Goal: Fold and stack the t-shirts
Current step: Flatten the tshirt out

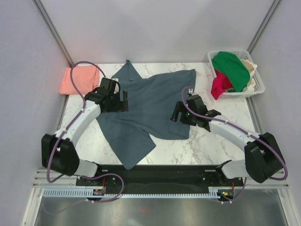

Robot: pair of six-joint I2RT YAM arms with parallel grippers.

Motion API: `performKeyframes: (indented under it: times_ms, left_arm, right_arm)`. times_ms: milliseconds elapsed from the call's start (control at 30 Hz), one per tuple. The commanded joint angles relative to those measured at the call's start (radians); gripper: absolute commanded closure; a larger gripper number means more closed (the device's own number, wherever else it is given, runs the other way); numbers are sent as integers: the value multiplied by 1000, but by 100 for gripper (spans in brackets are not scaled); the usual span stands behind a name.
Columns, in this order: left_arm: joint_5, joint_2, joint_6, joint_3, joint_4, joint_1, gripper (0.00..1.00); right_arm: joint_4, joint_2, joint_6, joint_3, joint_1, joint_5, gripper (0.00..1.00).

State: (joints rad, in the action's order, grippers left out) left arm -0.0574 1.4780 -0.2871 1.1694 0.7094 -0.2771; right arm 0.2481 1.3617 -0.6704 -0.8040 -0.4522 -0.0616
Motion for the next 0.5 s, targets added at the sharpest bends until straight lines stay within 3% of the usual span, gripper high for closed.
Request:
performKeyframes:
  times_ms: [0, 200, 300, 333, 467]
  left_arm:
    - [-1, -151, 17, -49, 24, -46, 0]
    - [91, -450, -14, -244, -82, -48, 0]
    - [84, -560, -21, -347, -126, -50, 0]
    - [83, -574, -24, -356, -126, -50, 0]
    - [114, -614, -17, -364, -145, -56, 0]
  right_arm:
    - [66, 0, -37, -61, -120, 152, 13]
    - [138, 155, -57, -141, -247, 291, 24]
    - [181, 236, -51, -198, -282, 362, 35]
    - [184, 255, -49, -208, -292, 370, 43]
    - [203, 332, -52, -267, -324, 391, 55]
